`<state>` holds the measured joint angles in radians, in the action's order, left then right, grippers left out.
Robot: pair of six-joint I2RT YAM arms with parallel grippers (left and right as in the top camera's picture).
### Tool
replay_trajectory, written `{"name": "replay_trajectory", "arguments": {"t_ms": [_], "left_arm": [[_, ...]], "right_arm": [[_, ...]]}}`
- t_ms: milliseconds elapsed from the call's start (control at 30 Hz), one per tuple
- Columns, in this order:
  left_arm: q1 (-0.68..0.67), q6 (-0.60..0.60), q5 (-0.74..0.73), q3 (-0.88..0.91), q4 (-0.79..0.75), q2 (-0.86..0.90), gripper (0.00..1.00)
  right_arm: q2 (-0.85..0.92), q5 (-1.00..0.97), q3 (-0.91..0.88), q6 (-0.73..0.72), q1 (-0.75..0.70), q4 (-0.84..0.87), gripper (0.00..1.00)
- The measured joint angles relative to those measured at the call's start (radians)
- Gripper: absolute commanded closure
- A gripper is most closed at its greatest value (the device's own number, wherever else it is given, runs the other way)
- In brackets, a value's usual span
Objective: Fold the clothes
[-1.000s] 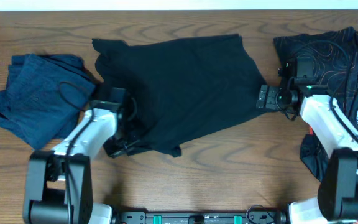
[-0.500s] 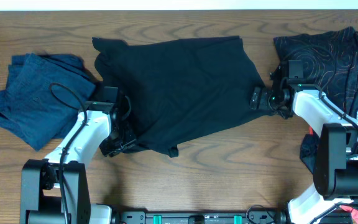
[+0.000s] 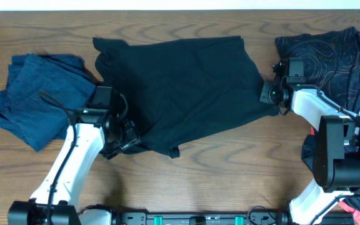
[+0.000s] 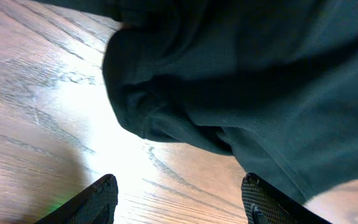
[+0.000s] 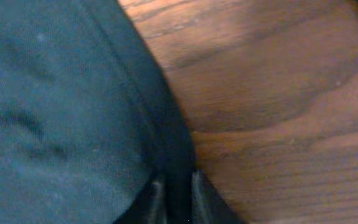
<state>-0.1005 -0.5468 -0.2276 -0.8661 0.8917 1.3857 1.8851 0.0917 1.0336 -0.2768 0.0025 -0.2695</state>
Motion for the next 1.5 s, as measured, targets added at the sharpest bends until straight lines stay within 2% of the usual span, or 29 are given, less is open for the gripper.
{"name": "replay_trajectory", "arguments": {"t_ms": [367,667,1167,1500], "left_arm": [[-0.026,-0.084,-0.107,0.050,-0.035,0.001,0.35],[-0.113,-0.180,-0.120,0.147,-0.162,0.002,0.35],[-0.113,-0.288,-0.041,0.205,-0.244,0.029,0.35],[-0.113,-0.303,-0.007,0.212,-0.296,0.045,0.35]], "right_arm": [[0.001,0.005,0.002,-0.004,0.000,-0.013,0.99],[0.001,0.005,0.007,-0.004,0.000,-0.033,0.99],[0.001,0.006,0.011,-0.004,0.000,-0.045,0.99],[0.001,0.006,0.011,-0.004,0.000,-0.047,0.99]]}}
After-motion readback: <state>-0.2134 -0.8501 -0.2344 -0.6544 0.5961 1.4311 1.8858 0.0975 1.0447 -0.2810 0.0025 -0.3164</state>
